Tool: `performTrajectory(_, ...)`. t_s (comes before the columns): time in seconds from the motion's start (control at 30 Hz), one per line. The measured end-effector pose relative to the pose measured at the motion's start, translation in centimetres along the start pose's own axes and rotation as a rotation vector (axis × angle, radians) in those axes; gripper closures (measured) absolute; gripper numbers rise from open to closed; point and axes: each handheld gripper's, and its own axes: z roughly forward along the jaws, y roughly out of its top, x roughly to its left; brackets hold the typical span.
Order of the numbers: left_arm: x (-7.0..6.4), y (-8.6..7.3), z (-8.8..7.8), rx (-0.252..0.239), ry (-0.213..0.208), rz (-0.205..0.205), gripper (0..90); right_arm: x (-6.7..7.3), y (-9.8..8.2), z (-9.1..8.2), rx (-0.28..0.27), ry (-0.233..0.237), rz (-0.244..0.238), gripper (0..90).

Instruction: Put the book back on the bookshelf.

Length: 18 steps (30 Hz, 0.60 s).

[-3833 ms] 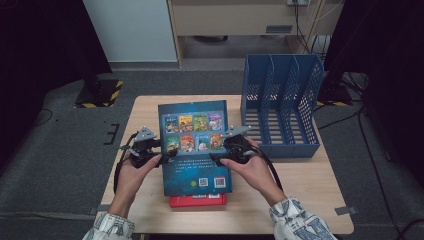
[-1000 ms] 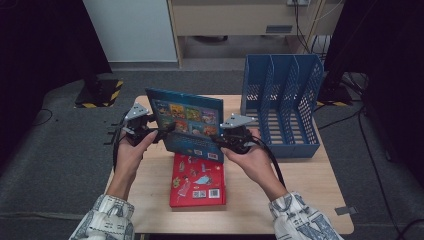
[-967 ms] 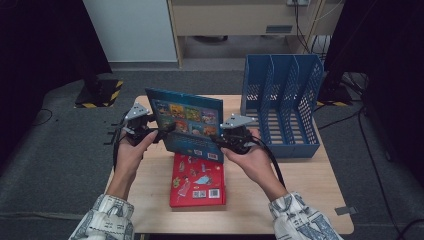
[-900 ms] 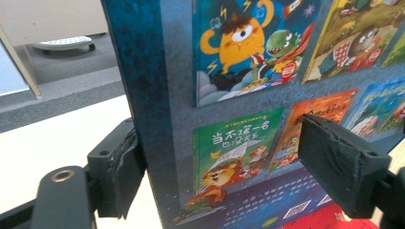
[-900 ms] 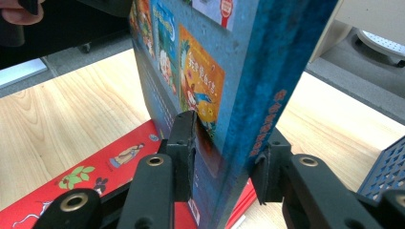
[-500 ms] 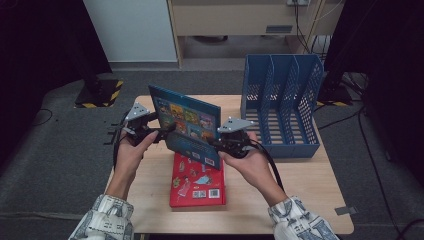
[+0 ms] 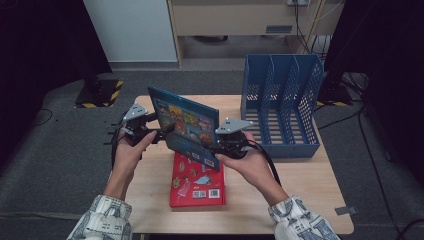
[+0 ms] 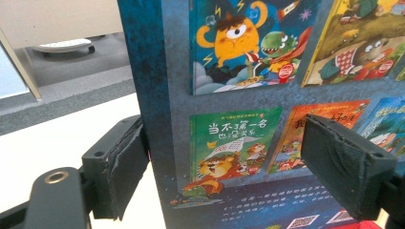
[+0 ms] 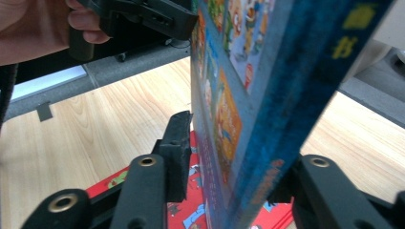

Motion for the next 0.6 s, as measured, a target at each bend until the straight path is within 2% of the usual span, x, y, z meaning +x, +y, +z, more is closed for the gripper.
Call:
performTrajectory(0.23,-0.1,0.0,-0.2,0.004,-0.019,0.014,16.4,0.3,0.5,-0.4,-0.039,0.034,0.0,59.6)
performTrajectory(0.4,-0.1,0.0,0.0,0.004,-0.014,0.014,16.6,0.3,1.5,-0.6,-0.074,0.034,-0.034,49.7)
performTrajectory(0.6,-0.4,0.1,0.0,0.008,-0.022,0.017,17.8,0.1,2.3,-0.6,-0.108,0.052,-0.034,49.6)
